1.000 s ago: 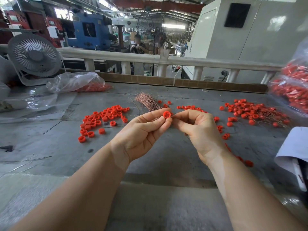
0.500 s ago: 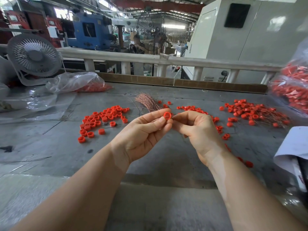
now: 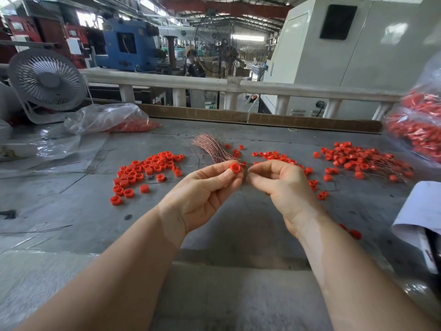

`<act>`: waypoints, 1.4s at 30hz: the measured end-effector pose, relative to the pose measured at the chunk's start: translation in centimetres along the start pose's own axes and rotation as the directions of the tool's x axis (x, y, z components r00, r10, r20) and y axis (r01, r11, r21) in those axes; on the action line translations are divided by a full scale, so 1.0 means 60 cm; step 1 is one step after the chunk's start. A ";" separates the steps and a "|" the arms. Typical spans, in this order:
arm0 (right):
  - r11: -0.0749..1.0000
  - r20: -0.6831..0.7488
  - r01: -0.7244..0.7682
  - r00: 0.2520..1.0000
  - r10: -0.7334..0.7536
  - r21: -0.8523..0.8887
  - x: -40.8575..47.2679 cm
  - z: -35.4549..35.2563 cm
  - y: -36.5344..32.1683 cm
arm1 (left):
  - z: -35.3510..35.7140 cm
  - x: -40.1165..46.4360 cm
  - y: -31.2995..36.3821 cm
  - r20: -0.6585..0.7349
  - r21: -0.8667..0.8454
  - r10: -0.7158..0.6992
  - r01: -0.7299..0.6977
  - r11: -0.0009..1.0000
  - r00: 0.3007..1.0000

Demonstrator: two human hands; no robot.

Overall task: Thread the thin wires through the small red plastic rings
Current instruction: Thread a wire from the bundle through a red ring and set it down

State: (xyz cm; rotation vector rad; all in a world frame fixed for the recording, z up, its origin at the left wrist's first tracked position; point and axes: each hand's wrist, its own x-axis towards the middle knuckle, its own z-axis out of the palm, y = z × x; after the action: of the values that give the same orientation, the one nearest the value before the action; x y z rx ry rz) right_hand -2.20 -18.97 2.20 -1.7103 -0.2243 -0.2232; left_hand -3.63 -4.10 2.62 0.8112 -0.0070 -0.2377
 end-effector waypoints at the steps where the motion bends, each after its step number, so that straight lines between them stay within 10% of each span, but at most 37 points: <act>1: 0.998 -0.100 0.010 0.995 -0.016 -0.060 0.004 -0.005 0.003 | -0.001 0.002 -0.001 -0.035 0.004 -0.002 0.002 1.000 0.999; 7: 0.857 -0.458 -0.160 0.884 -0.097 -0.491 0.018 -0.032 0.014 | -0.010 0.009 -0.006 -0.177 0.072 0.008 0.005 0.997 0.984; 18: 0.419 -0.324 -0.301 0.946 0.018 -0.857 0.007 -0.026 0.024 | -0.015 0.008 -0.007 -0.140 0.122 -0.025 0.043 0.992 0.990; 25: 0.449 -0.281 -0.232 0.959 -0.045 -0.863 0.001 -0.024 0.020 | -0.013 0.005 -0.008 -0.104 0.194 -0.031 0.051 0.980 0.994; 30: 0.808 -0.052 0.027 0.996 -0.071 -0.588 -0.004 -0.006 0.009 | -0.009 0.004 -0.011 -0.088 0.265 -0.014 0.037 0.964 0.996; 42: 0.714 0.141 0.089 0.990 0.014 -0.694 -0.007 0.004 0.020 | -0.011 0.007 -0.009 -0.103 0.304 -0.022 0.053 0.951 0.994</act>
State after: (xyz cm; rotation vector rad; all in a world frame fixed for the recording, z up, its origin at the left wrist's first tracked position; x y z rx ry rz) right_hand -2.29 -18.90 0.92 -2.4962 -0.2998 -0.2374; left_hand -3.27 -4.08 1.74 1.1337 0.0655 -0.2357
